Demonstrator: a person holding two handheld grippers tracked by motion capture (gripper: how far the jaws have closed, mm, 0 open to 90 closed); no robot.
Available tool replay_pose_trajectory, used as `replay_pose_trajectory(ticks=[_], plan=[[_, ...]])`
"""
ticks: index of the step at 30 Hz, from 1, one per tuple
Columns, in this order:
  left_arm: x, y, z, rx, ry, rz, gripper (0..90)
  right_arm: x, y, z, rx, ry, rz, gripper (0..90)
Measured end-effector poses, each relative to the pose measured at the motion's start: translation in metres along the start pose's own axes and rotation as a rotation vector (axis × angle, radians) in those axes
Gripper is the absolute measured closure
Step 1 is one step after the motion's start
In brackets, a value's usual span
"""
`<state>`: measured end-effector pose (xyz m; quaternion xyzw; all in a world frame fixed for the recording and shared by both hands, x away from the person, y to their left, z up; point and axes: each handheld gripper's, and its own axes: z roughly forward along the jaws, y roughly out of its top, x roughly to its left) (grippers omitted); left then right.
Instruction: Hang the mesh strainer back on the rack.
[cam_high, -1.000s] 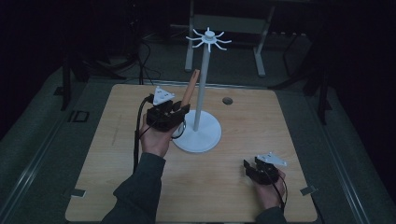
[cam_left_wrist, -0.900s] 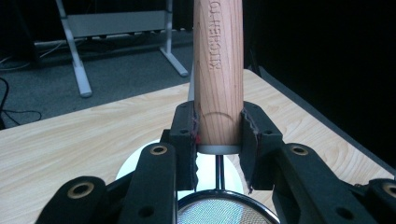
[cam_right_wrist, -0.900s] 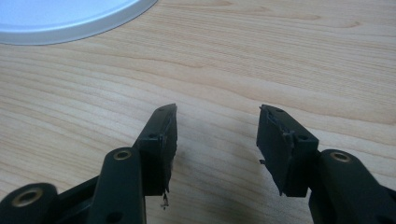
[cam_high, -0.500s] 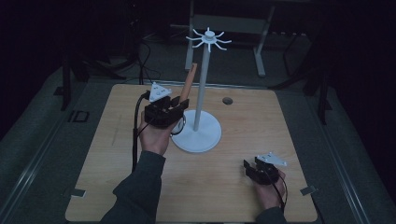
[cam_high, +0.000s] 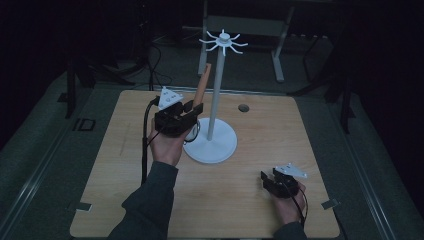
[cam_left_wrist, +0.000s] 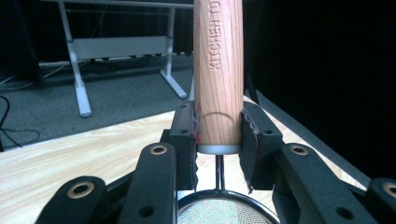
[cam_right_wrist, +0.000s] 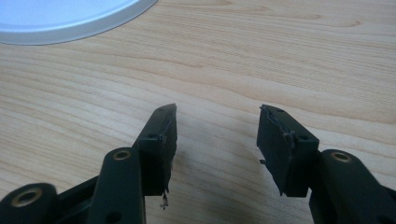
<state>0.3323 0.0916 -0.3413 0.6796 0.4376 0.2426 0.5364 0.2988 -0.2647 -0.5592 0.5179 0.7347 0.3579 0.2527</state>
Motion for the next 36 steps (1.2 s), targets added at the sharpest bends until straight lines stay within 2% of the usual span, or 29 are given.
replay_pose_trajectory(ticks=[14, 30, 36], plan=[[0.002, 0.006, -0.007, -0.063, 0.016, -0.039, 69.4, 0.000, 0.000, 0.000, 0.002, 0.001, 0.003, 47.1], [-0.002, 0.019, -0.017, -0.128, 0.006, -0.038, 69.4, 0.000, 0.000, 0.000, 0.004, 0.002, 0.003, 46.9], [-0.004, 0.021, -0.020, -0.153, 0.011, -0.026, 69.4, 0.000, 0.000, 0.000, 0.005, 0.002, 0.002, 46.9]])
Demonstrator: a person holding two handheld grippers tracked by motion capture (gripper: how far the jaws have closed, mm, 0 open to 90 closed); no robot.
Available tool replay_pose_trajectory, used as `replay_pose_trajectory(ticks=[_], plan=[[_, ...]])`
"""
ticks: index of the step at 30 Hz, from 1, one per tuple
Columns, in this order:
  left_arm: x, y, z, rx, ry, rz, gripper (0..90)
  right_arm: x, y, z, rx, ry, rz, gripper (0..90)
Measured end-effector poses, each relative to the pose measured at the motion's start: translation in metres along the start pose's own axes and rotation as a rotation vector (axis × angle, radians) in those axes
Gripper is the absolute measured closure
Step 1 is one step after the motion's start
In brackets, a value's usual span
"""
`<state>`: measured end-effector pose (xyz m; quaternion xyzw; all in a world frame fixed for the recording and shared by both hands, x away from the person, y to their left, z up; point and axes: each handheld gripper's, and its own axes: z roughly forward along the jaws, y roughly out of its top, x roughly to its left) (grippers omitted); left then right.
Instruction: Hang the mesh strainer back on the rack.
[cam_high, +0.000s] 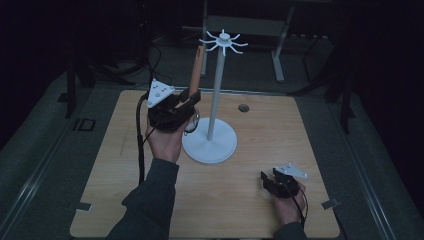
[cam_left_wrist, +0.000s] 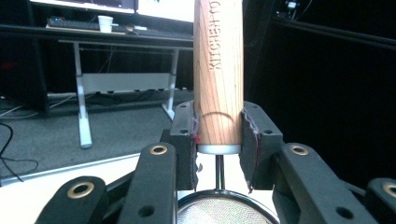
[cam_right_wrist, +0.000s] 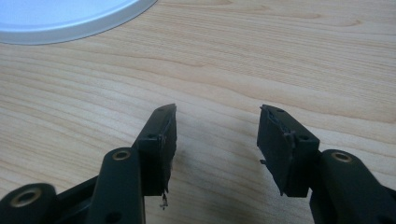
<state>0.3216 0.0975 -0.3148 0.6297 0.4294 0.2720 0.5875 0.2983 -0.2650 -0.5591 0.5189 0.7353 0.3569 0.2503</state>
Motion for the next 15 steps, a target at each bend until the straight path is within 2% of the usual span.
replay_pose_trajectory(ticks=[4, 7, 15], plan=[[-0.002, 0.001, 0.000, -0.010, -0.005, 0.009, 69.4, 0.000, 0.000, 0.000, 0.000, 0.000, 0.000, 46.9], [-0.005, 0.002, 0.004, 0.006, -0.006, 0.023, 69.4, 0.000, 0.000, 0.000, 0.000, 0.000, -0.001, 46.9], [-0.006, 0.004, 0.013, 0.030, -0.005, 0.023, 69.4, 0.000, 0.000, 0.000, -0.001, 0.001, 0.002, 46.9]])
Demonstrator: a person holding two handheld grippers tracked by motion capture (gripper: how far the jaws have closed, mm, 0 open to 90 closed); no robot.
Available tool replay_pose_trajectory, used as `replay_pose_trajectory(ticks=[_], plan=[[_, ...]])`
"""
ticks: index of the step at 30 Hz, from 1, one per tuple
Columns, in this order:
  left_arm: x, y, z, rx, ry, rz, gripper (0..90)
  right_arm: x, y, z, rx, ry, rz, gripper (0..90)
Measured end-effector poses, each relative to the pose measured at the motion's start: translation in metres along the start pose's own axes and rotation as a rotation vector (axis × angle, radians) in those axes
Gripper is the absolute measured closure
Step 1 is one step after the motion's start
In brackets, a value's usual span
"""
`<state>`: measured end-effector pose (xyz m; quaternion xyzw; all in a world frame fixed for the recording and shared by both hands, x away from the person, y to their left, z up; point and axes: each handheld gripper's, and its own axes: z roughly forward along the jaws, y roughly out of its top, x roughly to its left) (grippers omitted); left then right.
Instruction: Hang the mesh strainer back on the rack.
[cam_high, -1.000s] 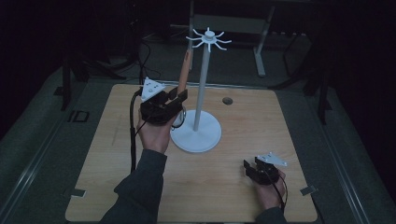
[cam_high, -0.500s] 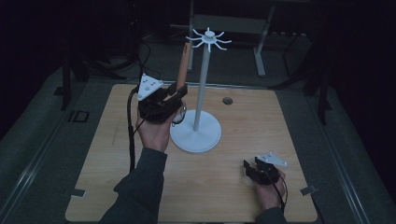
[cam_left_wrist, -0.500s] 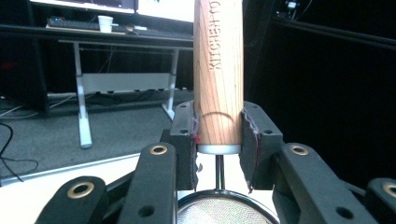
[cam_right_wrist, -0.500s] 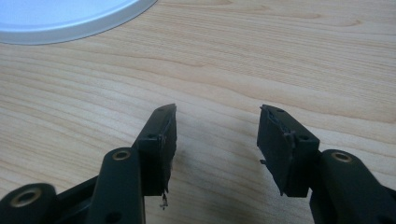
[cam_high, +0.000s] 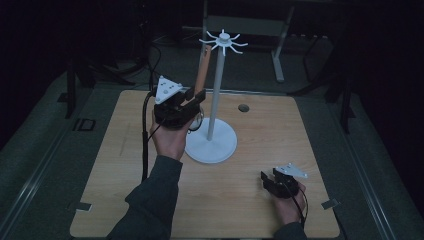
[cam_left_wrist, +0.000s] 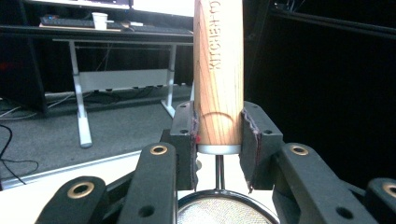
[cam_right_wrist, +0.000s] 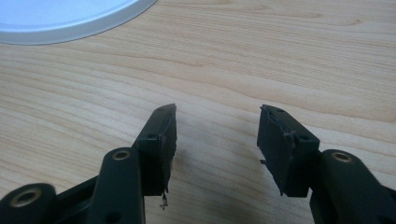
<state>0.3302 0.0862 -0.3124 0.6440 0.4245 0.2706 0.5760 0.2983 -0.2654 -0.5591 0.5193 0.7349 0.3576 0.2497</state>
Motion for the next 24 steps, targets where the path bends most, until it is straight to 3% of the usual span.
replay_pose_trajectory(ticks=[10, 18, 24], plan=[[0.0011, 0.0026, 0.0105, 0.058, -0.020, 0.012, 69.0, -0.0003, -0.0001, -0.0002, 0.000, 0.001, 0.003, 46.8], [0.0027, 0.0029, 0.0059, 0.033, -0.011, 0.002, 56.1, -0.0002, -0.0002, -0.0003, 0.000, 0.000, 0.002, 46.8], [0.0021, 0.0023, 0.0027, 0.022, -0.017, 0.001, 54.4, -0.0001, -0.0002, -0.0004, 0.001, -0.001, 0.000, 46.8]])
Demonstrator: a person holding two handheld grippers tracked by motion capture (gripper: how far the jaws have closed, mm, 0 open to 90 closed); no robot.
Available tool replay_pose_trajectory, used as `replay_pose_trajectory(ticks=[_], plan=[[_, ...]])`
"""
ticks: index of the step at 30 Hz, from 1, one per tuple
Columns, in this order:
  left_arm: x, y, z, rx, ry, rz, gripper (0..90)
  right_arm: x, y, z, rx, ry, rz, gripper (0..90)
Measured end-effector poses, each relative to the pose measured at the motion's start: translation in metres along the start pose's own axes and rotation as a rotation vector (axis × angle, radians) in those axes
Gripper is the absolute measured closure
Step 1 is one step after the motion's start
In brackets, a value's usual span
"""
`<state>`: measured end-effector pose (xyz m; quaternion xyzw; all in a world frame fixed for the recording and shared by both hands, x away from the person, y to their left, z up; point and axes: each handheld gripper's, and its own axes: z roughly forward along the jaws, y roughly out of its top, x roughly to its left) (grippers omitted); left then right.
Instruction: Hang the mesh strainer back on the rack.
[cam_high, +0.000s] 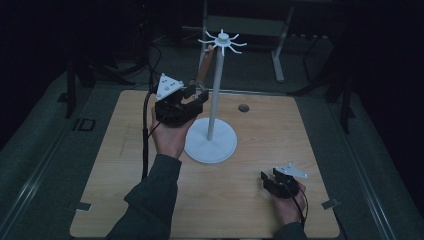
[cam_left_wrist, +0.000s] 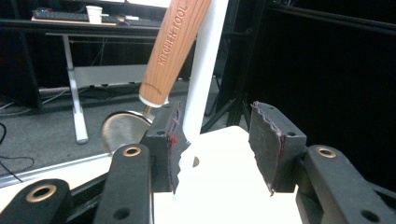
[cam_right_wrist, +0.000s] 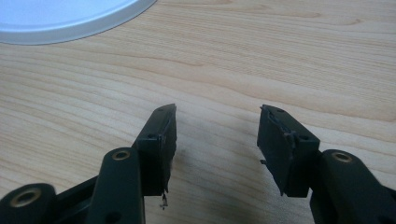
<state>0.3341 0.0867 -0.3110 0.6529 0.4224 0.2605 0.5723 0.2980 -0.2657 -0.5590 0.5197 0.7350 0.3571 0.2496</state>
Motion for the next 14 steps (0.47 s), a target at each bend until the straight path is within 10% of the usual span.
replay_pose_trajectory(ticks=[14], plan=[[-0.0013, -0.0026, -0.0012, 0.017, -0.032, 0.001, 53.2, -0.0004, -0.0001, -0.0001, -0.002, -0.001, 0.004, 46.5]])
